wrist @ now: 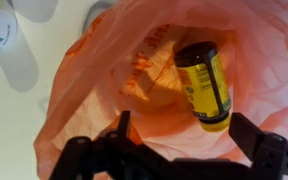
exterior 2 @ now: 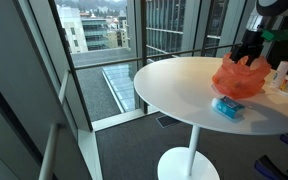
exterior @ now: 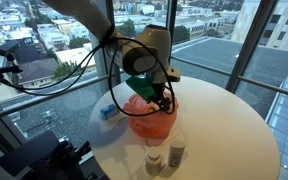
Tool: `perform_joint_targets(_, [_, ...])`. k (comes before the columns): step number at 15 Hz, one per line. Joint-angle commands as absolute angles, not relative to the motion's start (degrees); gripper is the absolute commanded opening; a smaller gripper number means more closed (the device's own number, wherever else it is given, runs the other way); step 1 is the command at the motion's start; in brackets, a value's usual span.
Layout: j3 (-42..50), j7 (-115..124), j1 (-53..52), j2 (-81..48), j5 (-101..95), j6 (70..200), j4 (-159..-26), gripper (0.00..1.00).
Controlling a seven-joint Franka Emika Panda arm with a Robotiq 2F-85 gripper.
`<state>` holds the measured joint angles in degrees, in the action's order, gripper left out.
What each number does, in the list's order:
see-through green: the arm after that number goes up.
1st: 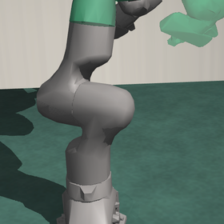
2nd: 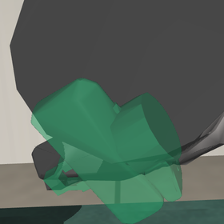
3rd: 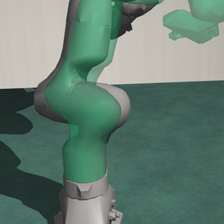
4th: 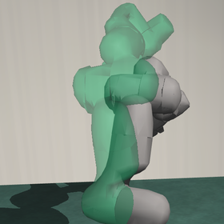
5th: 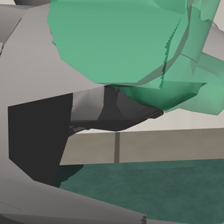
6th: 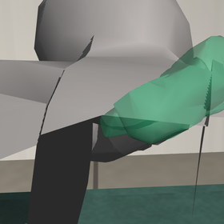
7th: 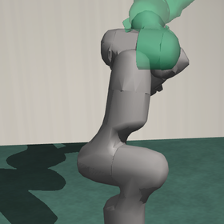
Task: Take the black bottle out of the carrier bag
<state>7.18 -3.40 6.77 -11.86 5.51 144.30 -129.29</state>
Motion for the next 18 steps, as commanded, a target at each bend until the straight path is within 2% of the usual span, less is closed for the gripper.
perform_joint_targets(1, [6.1,-9.0,7.5,-11.6,4.1,147.3,-130.7,1.00])
perform_joint_targets(11, [5.0,-21.0,8.1,-11.2,1.1,149.1,-131.9,1.00])
perform_joint_targets(18, [5.1,-19.6,7.9,-12.4,1.2,148.4,-130.9,1.00])
